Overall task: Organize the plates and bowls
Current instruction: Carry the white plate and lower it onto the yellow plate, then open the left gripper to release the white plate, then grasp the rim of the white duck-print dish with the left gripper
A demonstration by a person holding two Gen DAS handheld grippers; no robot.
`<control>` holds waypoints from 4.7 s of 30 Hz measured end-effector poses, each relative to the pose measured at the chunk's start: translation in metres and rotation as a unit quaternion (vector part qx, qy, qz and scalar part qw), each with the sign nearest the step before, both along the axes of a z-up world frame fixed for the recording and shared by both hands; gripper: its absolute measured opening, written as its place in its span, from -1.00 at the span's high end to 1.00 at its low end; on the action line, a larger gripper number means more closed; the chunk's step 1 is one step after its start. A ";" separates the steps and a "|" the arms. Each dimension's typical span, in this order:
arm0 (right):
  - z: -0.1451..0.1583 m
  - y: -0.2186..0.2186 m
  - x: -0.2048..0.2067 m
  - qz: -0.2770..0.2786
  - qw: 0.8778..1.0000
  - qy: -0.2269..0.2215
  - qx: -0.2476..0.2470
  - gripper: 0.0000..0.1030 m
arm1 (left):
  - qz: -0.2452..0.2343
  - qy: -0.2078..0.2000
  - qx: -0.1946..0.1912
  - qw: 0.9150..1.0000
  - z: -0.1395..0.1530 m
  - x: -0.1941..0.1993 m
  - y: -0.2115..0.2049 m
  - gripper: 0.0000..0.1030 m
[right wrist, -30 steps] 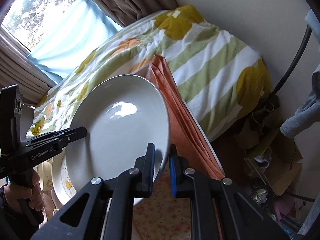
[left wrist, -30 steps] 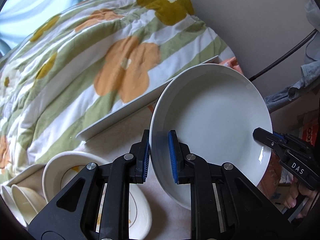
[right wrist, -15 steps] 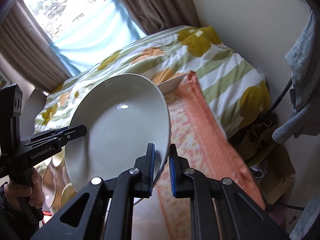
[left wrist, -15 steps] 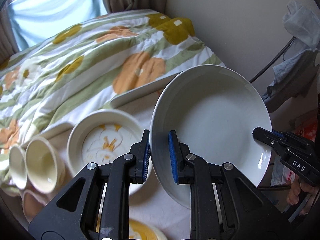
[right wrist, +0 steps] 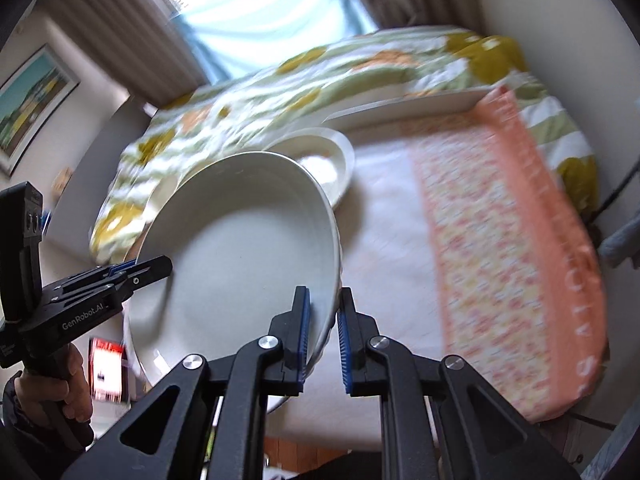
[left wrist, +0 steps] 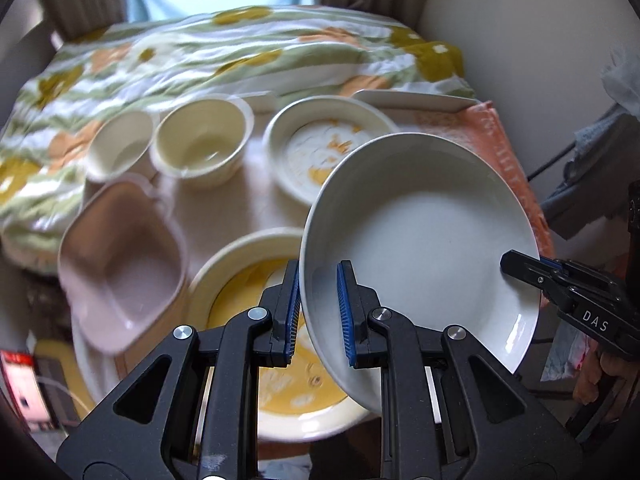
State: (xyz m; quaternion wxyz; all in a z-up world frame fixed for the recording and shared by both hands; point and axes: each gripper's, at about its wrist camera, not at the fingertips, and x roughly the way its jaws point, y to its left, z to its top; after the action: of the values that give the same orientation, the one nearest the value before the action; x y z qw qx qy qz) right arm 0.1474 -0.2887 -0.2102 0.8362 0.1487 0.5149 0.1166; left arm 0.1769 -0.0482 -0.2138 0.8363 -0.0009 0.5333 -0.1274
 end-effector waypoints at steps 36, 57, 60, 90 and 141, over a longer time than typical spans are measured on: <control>-0.070 0.079 0.025 0.142 0.989 0.012 -0.037 0.76 | 0.119 0.034 0.064 0.990 -0.098 -0.035 0.041 0.69; -0.072 0.102 0.011 0.157 0.980 -0.034 -0.119 0.76 | 0.096 -0.011 0.201 0.975 -0.092 -0.039 0.023 0.69; -0.073 0.104 0.010 0.157 0.979 -0.037 -0.127 0.76 | 0.094 -0.011 0.206 0.974 -0.093 -0.041 0.021 0.69; -0.026 0.094 0.012 0.124 0.986 -0.066 -0.091 0.76 | 0.096 -0.049 0.146 0.983 -0.023 -0.039 0.036 0.67; -0.108 0.009 0.240 0.331 0.943 0.040 -0.016 0.74 | 0.236 0.088 0.008 0.968 -0.112 0.140 -0.041 0.48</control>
State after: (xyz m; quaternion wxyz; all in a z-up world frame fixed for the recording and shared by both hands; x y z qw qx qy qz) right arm 0.3873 -0.2801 -0.3179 0.7312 -0.0391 0.5701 0.3725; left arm 0.3174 -0.0892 -0.3262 0.7924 -0.1313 0.5906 0.0780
